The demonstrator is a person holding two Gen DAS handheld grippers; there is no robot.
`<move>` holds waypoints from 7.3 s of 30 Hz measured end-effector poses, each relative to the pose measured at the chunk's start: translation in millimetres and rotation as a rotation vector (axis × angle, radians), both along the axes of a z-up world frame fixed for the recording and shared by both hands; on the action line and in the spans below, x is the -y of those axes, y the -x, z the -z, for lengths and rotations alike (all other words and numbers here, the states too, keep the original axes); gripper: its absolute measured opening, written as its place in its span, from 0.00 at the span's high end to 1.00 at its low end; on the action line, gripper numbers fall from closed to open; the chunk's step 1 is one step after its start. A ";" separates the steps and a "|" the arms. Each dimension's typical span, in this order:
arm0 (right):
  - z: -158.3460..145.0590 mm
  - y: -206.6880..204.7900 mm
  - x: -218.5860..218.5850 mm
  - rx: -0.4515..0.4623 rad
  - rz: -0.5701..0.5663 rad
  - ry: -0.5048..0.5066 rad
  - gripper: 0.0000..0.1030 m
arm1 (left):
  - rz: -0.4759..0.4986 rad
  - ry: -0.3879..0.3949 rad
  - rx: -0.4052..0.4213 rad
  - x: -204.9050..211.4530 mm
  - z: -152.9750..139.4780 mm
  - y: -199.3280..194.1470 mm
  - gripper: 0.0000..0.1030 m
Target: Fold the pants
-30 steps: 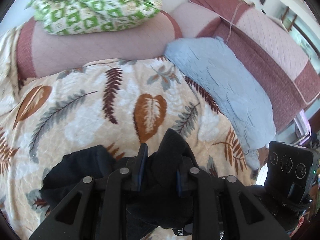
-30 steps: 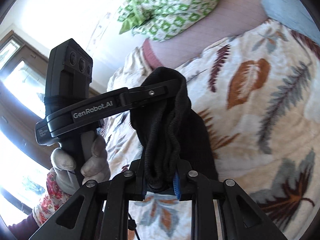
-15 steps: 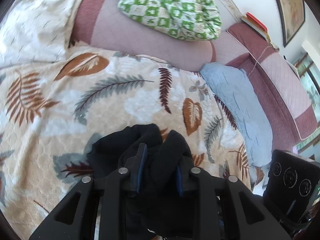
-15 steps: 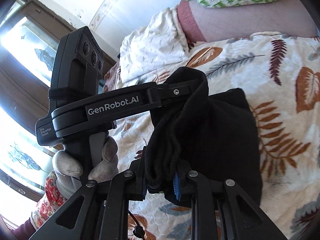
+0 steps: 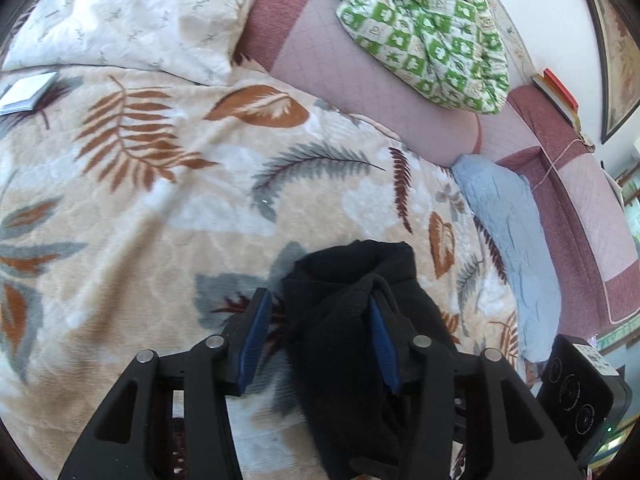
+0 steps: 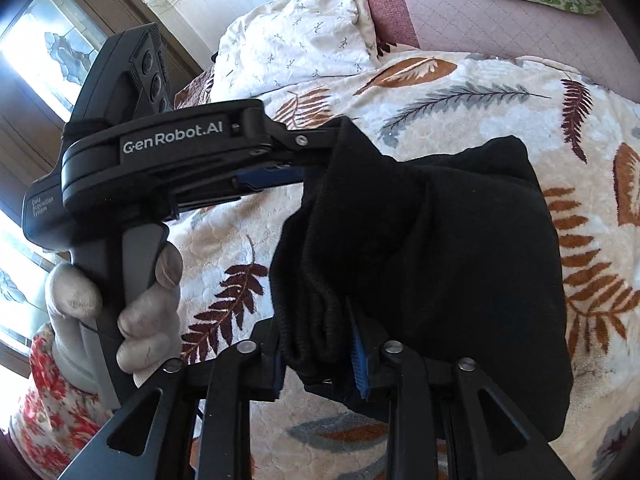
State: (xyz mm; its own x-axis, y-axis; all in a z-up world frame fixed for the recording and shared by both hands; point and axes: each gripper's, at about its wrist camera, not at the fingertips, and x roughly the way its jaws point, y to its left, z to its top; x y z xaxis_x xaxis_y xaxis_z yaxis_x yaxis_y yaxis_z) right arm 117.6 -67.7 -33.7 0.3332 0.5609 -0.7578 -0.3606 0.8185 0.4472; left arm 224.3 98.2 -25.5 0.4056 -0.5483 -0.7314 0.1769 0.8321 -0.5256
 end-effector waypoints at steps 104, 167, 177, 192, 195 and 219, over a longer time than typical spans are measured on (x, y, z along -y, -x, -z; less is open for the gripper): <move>21.5 -118.4 -30.5 -0.184 -0.034 0.216 0.60 | -0.232 0.213 -0.088 3.3 60.3 128.3 0.45; 43.6 -56.4 162.8 -0.133 0.284 -0.163 0.22 | -0.171 -0.094 -0.063 67.3 53.9 75.9 0.25; 58.0 -69.5 143.7 -0.176 0.260 -0.171 0.20 | -0.157 -0.092 -0.057 68.6 55.3 74.7 0.24; 49.0 -64.7 130.1 -0.153 0.218 -0.173 0.48 | -0.118 0.047 -0.042 68.7 56.2 73.2 0.61; 34.5 -60.0 126.6 -0.120 0.200 -0.164 0.54 | -0.121 0.065 -0.032 68.4 46.6 75.7 0.64; 39.0 -97.4 198.2 -0.106 0.361 -0.144 0.57 | -0.030 -0.043 -0.054 150.2 46.3 5.9 0.63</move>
State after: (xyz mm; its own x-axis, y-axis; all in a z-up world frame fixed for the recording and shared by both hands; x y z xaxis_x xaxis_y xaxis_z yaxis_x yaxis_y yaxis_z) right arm 215.0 -265.9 -72.7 0.4528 0.5254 -0.7204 -0.0074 0.8101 0.5862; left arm 218.5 -52.1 -71.7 0.3804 -0.5042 -0.7753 0.1241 0.8586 -0.4974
